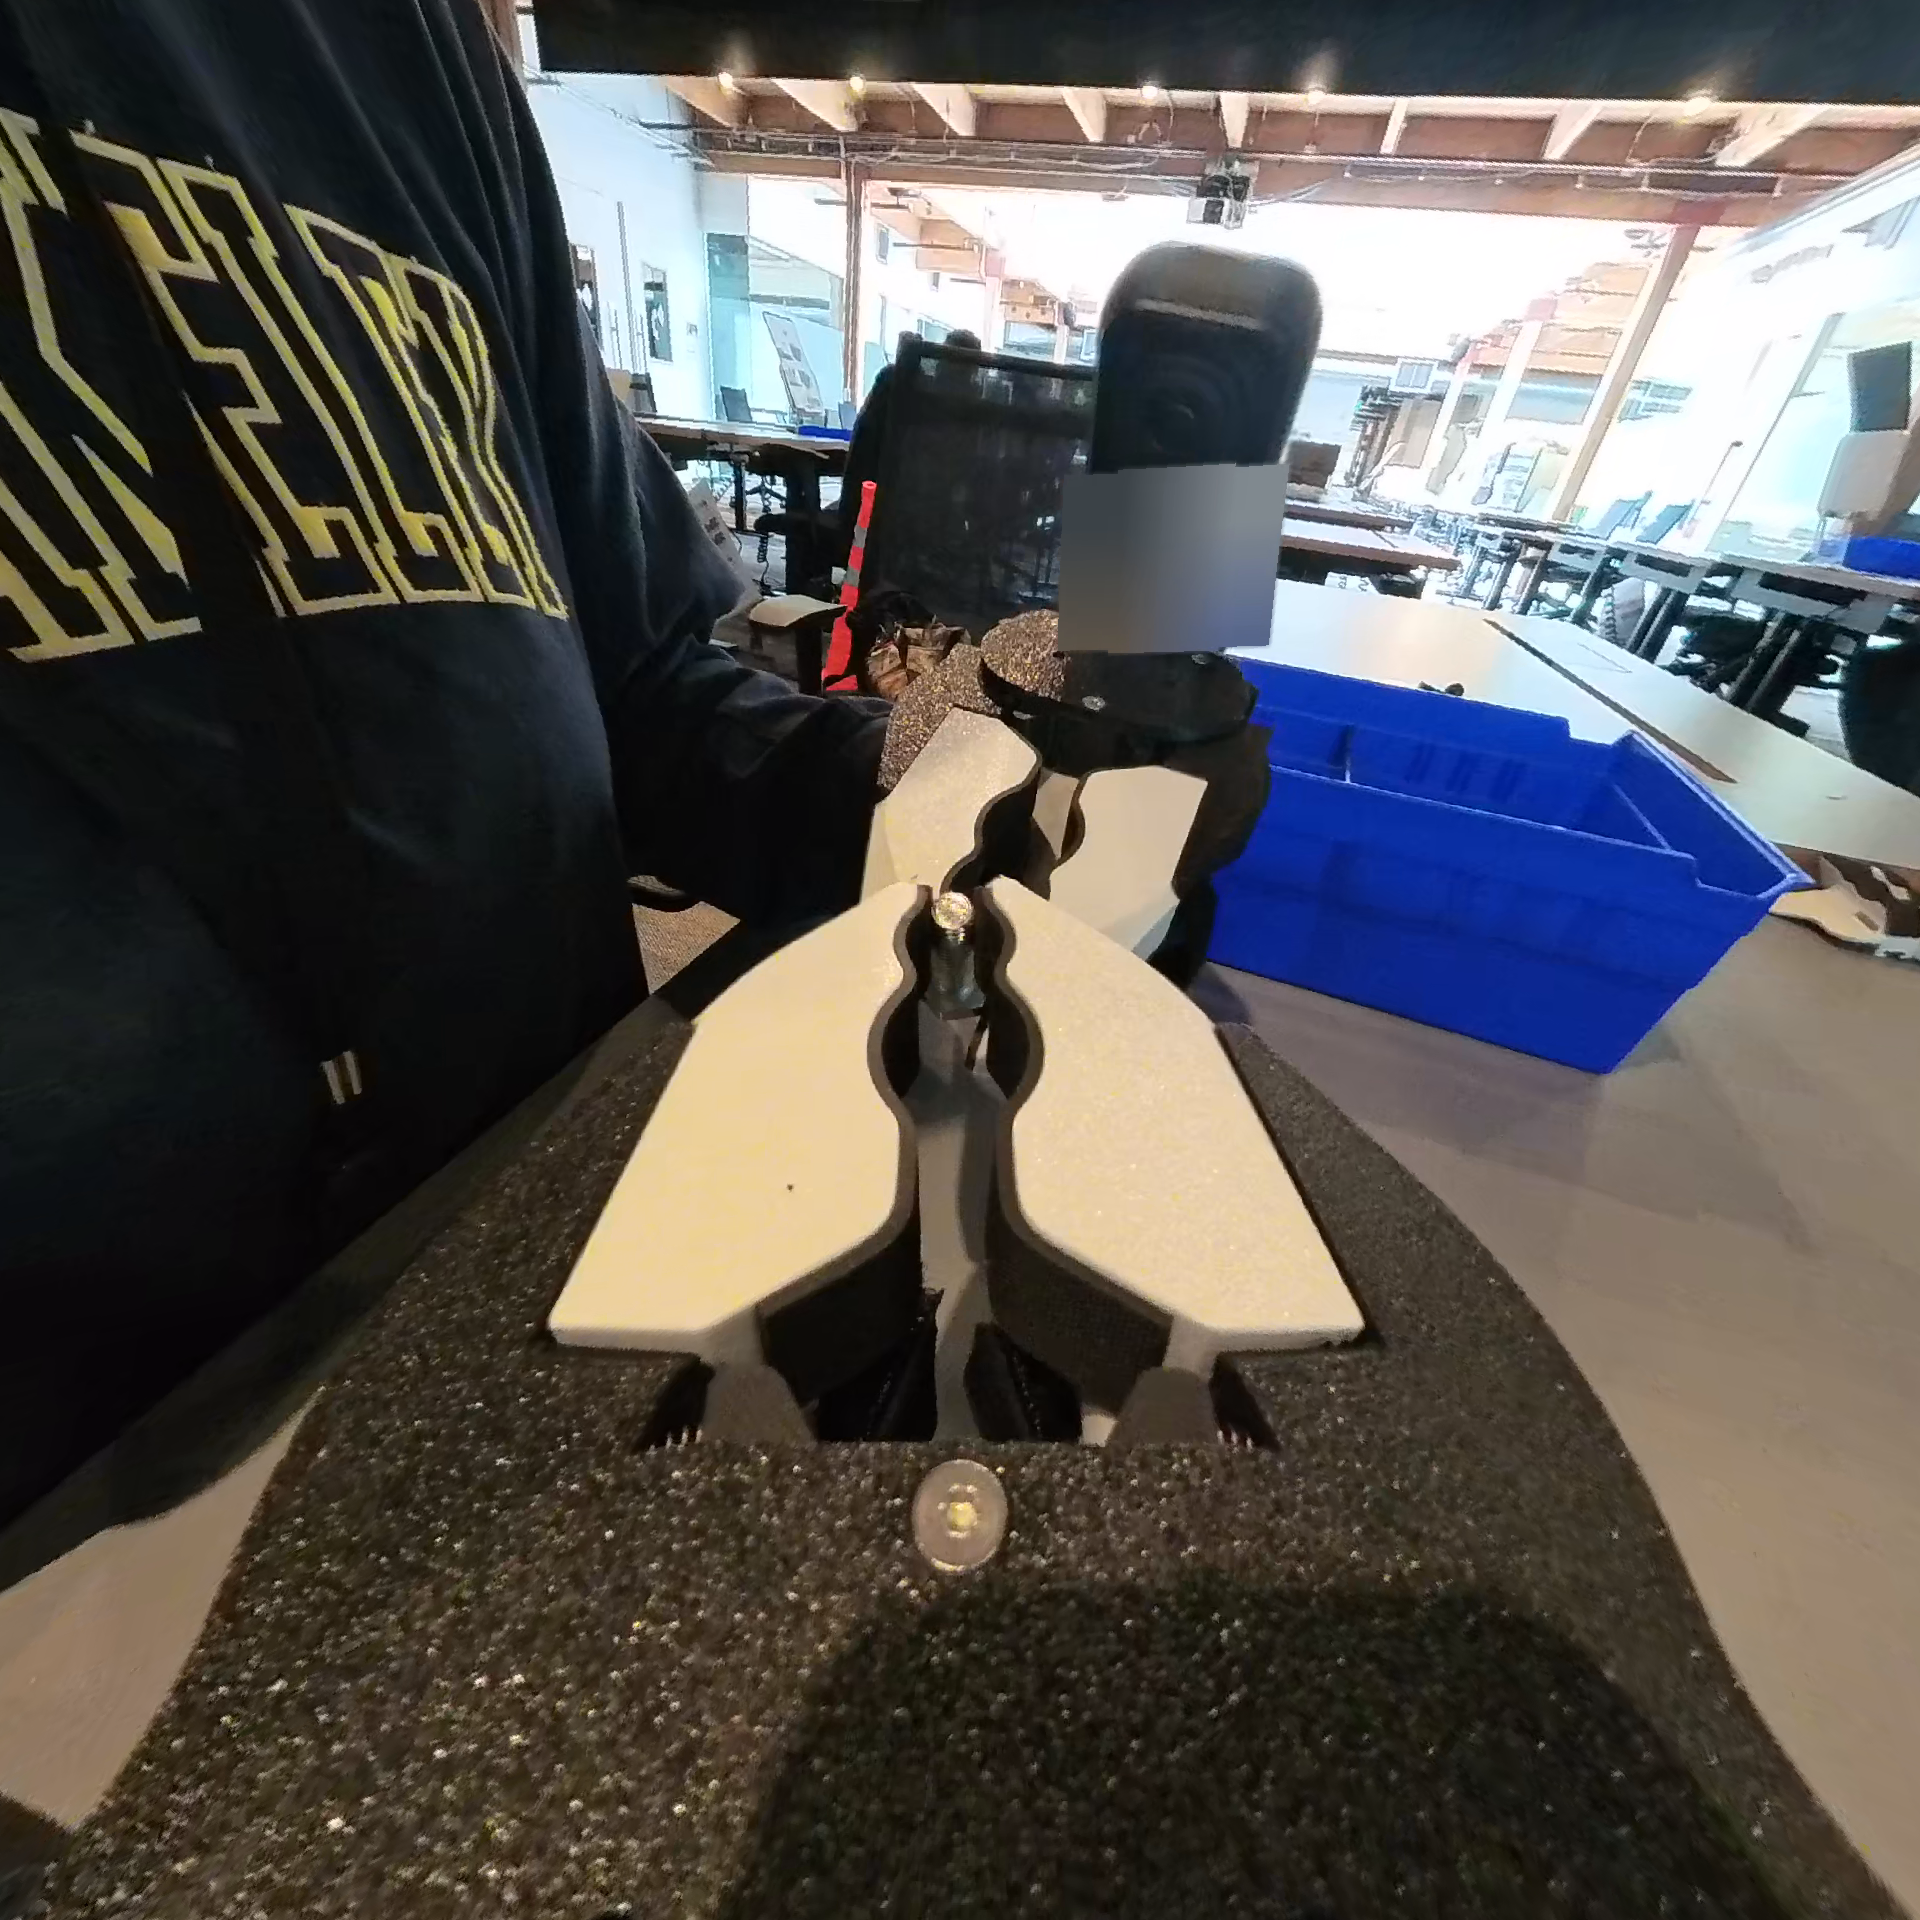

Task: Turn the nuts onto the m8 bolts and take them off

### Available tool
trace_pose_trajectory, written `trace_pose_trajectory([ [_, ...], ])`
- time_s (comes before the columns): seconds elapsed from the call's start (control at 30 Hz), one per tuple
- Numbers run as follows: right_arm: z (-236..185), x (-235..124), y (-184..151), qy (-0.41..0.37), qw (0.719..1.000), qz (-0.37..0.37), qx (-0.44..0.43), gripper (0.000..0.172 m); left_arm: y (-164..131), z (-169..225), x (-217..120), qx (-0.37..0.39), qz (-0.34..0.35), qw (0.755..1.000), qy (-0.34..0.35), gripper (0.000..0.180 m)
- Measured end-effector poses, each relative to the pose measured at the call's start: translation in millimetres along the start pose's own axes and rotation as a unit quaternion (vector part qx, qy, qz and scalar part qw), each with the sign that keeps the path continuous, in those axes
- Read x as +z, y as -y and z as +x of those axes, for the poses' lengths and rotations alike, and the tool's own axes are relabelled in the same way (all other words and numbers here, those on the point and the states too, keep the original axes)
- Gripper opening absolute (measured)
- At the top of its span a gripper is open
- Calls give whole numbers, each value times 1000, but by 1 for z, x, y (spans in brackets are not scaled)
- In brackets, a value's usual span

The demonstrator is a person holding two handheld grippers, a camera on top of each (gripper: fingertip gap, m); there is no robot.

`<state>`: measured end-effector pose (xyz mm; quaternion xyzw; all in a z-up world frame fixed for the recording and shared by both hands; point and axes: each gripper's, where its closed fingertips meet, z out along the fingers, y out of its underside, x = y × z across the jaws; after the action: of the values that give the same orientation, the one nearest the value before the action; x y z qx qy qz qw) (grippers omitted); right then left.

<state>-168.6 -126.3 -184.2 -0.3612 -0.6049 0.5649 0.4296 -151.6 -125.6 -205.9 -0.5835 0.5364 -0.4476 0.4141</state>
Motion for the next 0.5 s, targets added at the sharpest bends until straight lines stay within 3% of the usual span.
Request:
trace_pose_trajectory([
  [0.1,8,-4,0,-23,1000,0,-3,7,0,-6,-1,0,4,1000,21,14],
  [0.17,21,-13,3,-66,998,6,-4,28,-1,-18,-3,-1,5,998,62,14],
  [0.23,36,-25,-3,-119,993,-13,16,35,-2,-37,-8,-1,10,993,120,14],
  [0.33,55,-45,-44,-182,973,-136,36,33,1,-70,-20,4,41,975,216,14],
  [0.4,56,-49,-73,-192,955,-219,60,30,1,-91,-28,-1,60,962,266,14],
  [0.5,54,-43,-100,-188,935,-287,86,25,0,-117,-33,-17,91,947,308,14],
])
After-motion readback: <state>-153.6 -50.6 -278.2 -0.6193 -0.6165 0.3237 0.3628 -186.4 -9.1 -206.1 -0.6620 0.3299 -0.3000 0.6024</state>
